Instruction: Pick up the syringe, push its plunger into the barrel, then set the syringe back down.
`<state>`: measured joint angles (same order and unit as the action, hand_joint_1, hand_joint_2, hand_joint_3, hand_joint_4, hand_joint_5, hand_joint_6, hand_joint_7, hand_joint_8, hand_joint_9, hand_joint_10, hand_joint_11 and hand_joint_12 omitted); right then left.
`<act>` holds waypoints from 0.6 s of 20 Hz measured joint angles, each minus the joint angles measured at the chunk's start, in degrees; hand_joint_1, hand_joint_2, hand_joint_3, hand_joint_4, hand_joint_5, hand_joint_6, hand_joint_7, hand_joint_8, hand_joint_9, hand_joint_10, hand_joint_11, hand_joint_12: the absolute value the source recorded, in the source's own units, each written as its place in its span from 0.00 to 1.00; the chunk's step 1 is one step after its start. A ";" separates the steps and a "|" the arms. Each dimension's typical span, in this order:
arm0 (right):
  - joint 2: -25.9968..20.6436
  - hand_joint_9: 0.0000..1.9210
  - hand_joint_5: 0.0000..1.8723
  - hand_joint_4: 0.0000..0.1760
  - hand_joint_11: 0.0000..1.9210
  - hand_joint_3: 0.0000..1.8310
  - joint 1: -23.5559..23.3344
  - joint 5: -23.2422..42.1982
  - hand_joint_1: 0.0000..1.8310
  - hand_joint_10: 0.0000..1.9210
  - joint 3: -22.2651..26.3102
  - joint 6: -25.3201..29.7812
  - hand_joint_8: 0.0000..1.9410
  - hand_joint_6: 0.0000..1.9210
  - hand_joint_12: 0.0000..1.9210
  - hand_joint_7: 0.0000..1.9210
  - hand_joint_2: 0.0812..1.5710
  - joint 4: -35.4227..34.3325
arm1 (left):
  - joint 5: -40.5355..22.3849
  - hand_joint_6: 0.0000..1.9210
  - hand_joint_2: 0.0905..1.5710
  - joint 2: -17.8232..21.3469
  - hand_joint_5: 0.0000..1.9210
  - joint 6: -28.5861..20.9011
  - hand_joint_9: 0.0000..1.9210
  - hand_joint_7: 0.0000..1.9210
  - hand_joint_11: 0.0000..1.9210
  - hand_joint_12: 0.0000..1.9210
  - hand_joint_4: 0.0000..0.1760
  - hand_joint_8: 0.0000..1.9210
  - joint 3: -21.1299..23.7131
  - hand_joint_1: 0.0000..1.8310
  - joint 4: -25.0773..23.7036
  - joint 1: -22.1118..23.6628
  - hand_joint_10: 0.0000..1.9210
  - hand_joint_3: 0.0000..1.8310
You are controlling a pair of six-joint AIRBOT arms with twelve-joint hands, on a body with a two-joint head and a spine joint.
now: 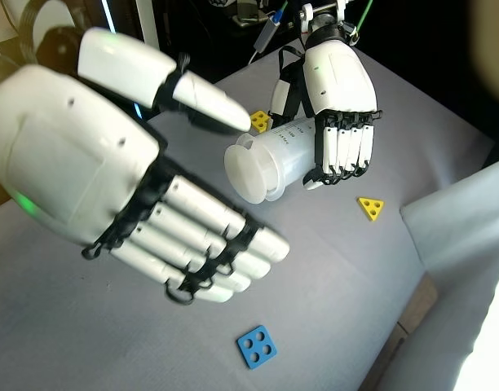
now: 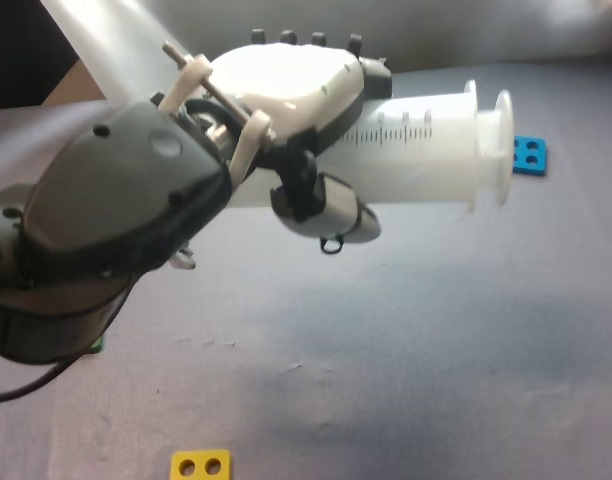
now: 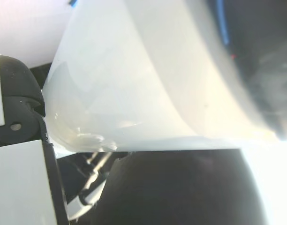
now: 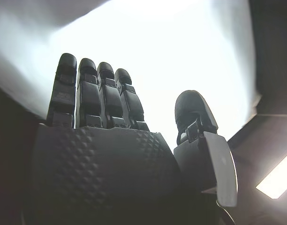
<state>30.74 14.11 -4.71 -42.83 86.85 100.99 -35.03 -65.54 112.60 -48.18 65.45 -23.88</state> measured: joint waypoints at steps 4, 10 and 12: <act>-0.31 0.04 0.05 0.00 0.00 0.00 -1.25 13.00 0.00 0.00 -4.59 -16.92 0.00 0.00 0.13 0.04 0.84 4.59 | 1.18 0.71 0.81 -0.33 0.28 -2.38 0.31 0.38 0.22 0.79 0.00 0.83 -0.46 0.72 -3.45 -4.11 0.84 0.00; 0.42 0.03 0.04 0.00 0.00 0.00 -1.16 24.20 0.00 0.00 -4.15 -34.91 0.00 0.00 0.10 0.03 0.84 5.11 | -0.52 0.68 0.80 -2.23 0.30 -6.97 0.33 0.39 0.23 0.76 0.00 0.81 -0.61 0.73 -7.04 -9.64 0.82 0.00; 1.68 0.03 0.04 0.00 0.00 0.00 1.33 23.41 0.00 0.00 -4.24 -35.98 0.00 0.00 0.10 0.03 0.84 4.85 | -0.94 0.69 0.80 -2.69 0.30 -8.90 0.33 0.39 0.23 0.76 0.00 0.81 -0.61 0.73 -9.40 -11.63 0.82 0.00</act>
<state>32.42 15.44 18.70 -47.07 50.87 105.84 -35.97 -68.23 103.70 -48.80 56.05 -35.51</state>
